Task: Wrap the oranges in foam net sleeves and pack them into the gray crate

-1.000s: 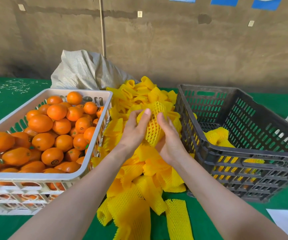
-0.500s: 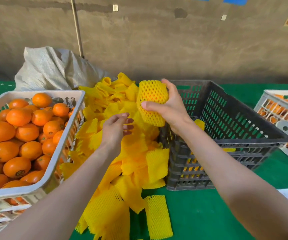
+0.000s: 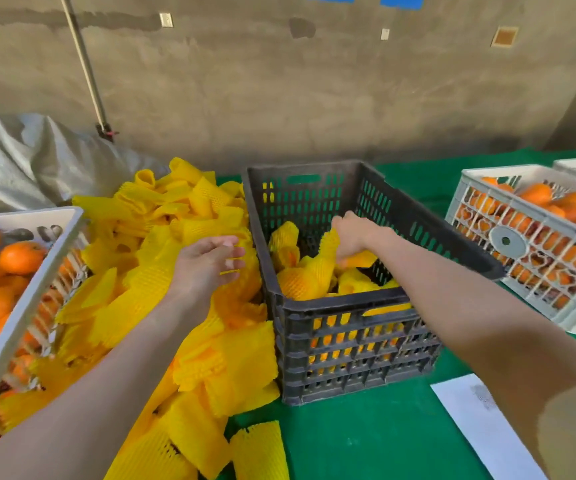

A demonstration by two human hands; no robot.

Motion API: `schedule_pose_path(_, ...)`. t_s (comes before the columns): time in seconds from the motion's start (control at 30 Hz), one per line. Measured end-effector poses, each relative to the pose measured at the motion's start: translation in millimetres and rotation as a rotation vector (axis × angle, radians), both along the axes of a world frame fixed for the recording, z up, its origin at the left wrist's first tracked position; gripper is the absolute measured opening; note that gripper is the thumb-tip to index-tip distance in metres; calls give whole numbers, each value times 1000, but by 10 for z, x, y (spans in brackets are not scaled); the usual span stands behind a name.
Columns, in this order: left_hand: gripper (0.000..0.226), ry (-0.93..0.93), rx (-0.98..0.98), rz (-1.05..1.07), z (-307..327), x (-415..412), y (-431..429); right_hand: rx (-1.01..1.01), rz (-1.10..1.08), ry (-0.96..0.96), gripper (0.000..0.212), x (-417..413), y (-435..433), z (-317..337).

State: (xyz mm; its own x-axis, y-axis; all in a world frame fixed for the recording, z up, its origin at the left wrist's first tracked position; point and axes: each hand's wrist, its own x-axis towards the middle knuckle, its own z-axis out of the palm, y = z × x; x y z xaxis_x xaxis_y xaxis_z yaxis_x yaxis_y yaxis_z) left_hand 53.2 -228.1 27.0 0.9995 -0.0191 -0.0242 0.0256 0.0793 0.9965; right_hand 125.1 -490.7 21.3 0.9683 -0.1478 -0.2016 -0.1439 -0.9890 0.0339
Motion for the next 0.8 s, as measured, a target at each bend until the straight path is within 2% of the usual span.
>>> schedule_pose_path(0.13,12,5,25,7,-24,52,-11,-236,86,271,84,175,-157,-173)
schedule_pose_path(0.23,12,0,2,32,-42,90,44,-236,78,409,95,241,-160,-334)
schedule_pose_path(0.43,14,8,-32,58,-65,97,261,-197,36,443,106,270,-150,-450)
schedule_pose_path(0.57,14,8,-48,96,-39,83,502,-144,9,506,101,302,-147,-501)
schedule_pose_path(0.63,14,7,-55,124,-19,74,637,-155,18,426,102,285,-138,-478)
schedule_pose_path(0.67,14,8,-59,141,-11,72,704,-154,35,316,100,267,-122,-440)
schedule_pose_path(0.73,14,11,-64,168,-5,64,838,-68,75,0,85,224,-49,-312)
schedule_pose_path(0.8,13,17,-74,188,-10,57,959,102,160,-327,65,174,115,-140)
